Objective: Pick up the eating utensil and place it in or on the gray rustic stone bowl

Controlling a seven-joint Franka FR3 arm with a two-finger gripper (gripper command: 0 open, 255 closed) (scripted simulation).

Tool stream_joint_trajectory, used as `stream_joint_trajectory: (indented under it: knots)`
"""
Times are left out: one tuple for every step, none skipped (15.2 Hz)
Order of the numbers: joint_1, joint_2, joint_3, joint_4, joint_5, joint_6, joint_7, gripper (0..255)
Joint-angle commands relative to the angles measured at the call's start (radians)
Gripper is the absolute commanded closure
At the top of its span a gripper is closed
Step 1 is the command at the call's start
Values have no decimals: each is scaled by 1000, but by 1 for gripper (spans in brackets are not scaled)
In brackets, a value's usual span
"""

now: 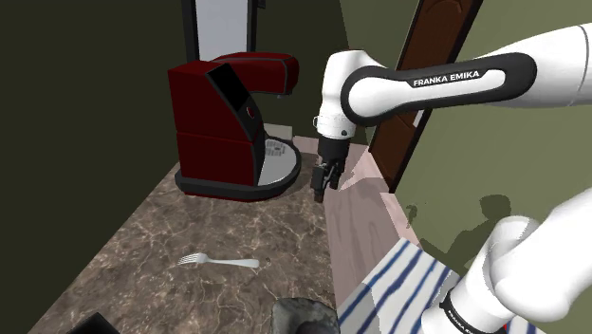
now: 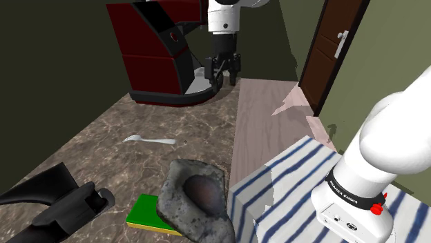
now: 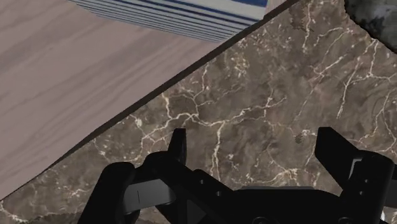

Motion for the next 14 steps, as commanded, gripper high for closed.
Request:
stream_joint_trajectory:
  knots:
    - [13, 71, 14, 39, 0, 32, -20, 0]
    - [20, 105, 22, 59, 0, 45, -27, 0]
    - [28, 139, 30, 81, -1, 58, -33, 0]
    - [35, 173, 39, 104, -2, 69, -39, 0]
    - [43, 207, 47, 127, -4, 80, -44, 0]
    - [51, 241, 55, 152, -7, 90, -49, 0]
    - [58, 275, 64, 177, -11, 99, -54, 0]
    - [66, 309, 72, 203, -15, 107, -58, 0]
    - [75, 343, 80, 229, -20, 114, -62, 0]
    - [83, 377, 87, 257, -25, 120, -66, 0]
    - [92, 411, 95, 286, -32, 126, -70, 0]
    - [101, 445, 102, 315, -38, 130, -73, 0]
    - [111, 479, 109, 345, -46, 133, -76, 0]
    - [121, 513, 116, 376, -53, 136, -79, 0]
